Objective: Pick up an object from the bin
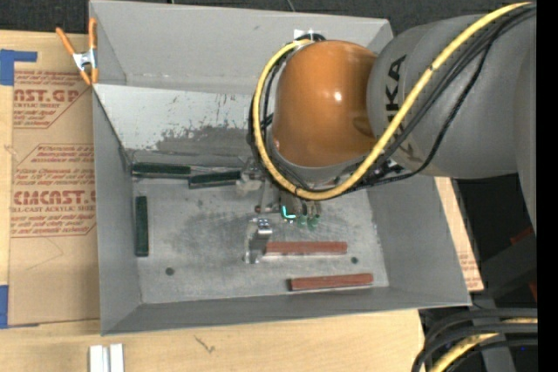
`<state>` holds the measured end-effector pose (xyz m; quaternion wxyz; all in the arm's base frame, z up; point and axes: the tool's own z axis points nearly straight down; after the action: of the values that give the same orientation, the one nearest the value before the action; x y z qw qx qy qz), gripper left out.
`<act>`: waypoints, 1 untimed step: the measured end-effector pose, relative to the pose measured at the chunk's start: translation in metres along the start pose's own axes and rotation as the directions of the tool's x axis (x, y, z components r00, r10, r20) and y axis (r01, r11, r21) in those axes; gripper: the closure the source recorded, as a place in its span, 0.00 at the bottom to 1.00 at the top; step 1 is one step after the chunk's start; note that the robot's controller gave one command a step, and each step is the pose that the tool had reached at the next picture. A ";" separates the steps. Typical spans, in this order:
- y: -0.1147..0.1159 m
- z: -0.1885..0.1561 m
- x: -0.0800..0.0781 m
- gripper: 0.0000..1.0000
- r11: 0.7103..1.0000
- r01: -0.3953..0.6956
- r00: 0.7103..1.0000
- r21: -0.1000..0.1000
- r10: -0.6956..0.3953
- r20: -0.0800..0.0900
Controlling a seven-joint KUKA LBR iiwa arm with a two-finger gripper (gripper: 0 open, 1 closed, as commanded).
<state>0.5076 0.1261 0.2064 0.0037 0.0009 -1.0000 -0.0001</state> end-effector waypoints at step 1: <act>-0.001 -0.004 -0.002 0.00 1.000 -0.001 1.000 -0.001 0.001 0.008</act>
Offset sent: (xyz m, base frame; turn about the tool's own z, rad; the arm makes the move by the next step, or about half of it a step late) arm 0.0104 -0.0663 -0.0933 -0.0581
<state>0.5094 0.1256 0.2106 -0.0002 0.0003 -1.0000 -0.0006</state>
